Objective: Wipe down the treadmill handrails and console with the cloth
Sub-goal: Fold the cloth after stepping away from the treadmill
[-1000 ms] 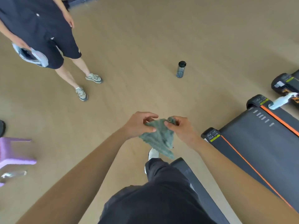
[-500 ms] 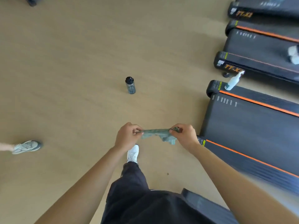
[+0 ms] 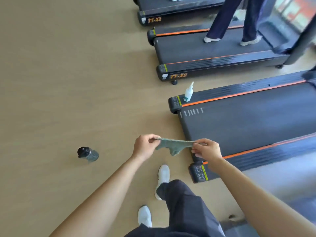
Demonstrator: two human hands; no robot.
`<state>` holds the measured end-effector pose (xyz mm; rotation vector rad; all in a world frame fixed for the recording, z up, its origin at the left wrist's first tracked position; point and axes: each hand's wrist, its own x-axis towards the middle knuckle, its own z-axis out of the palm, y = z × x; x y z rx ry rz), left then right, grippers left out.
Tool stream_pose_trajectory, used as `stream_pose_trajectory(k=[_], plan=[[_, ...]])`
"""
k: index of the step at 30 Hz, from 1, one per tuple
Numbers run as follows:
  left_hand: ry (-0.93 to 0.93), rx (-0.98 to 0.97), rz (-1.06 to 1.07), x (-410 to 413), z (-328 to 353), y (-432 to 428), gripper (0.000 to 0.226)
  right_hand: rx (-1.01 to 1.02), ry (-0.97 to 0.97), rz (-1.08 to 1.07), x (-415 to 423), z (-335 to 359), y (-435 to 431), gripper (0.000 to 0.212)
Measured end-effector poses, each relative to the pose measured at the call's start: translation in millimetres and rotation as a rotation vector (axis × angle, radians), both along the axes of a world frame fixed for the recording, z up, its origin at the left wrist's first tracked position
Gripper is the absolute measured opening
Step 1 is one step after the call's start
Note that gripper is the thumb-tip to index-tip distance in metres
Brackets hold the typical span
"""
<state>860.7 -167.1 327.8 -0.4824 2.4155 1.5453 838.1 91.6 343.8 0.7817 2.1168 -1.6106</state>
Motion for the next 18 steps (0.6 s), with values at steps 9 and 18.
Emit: stream_pose_trajectory(k=[9,18], plan=[[-0.178,0.165,-0.14,-293,-27,23,0.014,-0.278,-0.055,-0.535,-220,-50,13,0.015],[-0.269,0.228,-0.236,-533,-43,85,0.007,-0.151,-0.001,-0.879,-413,-74,34,0.021]])
